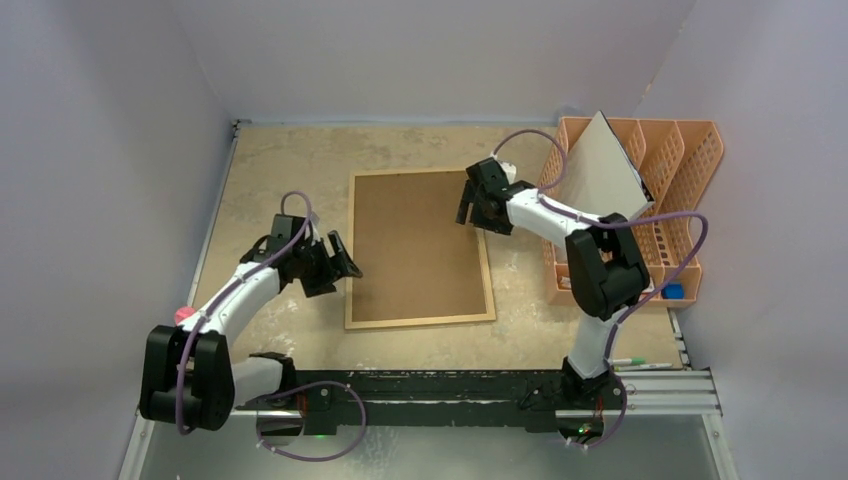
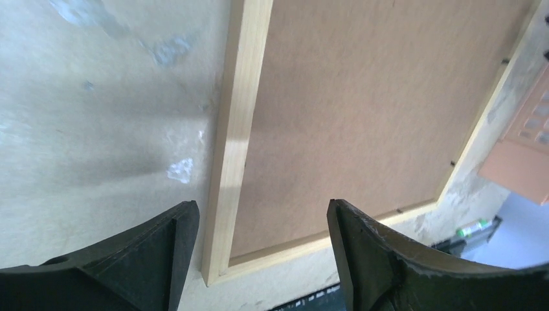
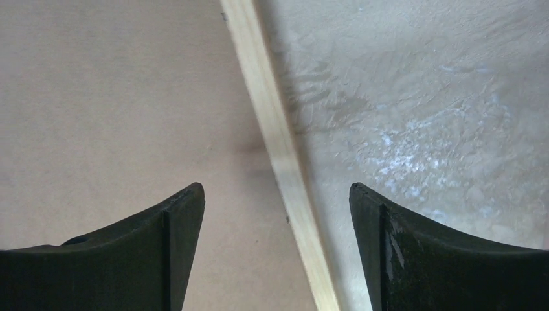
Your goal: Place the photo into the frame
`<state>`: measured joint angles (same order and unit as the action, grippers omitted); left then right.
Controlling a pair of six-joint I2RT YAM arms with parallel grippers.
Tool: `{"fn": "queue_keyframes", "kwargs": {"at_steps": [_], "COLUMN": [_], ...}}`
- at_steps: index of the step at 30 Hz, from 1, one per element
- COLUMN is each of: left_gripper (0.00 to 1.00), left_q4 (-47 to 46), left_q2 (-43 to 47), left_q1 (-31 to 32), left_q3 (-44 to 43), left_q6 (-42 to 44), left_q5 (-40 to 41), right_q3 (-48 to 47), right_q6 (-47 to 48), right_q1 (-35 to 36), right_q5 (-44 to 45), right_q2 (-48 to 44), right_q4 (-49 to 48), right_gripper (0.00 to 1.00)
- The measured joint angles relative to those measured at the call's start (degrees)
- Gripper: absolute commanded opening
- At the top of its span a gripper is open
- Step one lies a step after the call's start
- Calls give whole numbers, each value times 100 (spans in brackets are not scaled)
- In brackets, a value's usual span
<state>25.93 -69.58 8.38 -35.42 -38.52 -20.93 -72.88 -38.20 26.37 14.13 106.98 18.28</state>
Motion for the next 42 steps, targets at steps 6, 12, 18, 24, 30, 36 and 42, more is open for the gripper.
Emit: {"fn": "queue_keyframes", "kwargs": {"at_steps": [6, 12, 18, 24, 30, 36, 42], "left_gripper": [67, 65, 59, 40, 30, 19, 13], "left_q4": [33, -31, -625, -1233, -1370, -1360, -1600], "left_q2": [96, -518, -1478, -2256, -2793, -2909, -2736], "left_q1": [-7, -332, -564, -577, -688, -678, -614], "left_q3": [-275, -553, -778, -960, -1325, -1373, -1045], "left_q6": [-170, -136, -87, -87, -85, -70, -76], "left_q5": [765, 671, 4, -474, -723, -767, -881], "right_q3": [-577, -1480, -3040, -3917, -4203, -4474, -4627], "right_q6": [-238, -514, -535, -271, -13, 103, 295], "right_q1": [758, 1665, 1934, 1895, 1888, 1882, 1882], "right_q5": [341, 168, 74, -81, -348, -444, -291], "right_q2": [-195, 35, 1193, 2197, 2605, 2776, 2889], "right_q4": [439, 542, 544, 553, 485, 448, 442], "right_gripper": [77, 71, 61, 53, 50, 48, 50]}}
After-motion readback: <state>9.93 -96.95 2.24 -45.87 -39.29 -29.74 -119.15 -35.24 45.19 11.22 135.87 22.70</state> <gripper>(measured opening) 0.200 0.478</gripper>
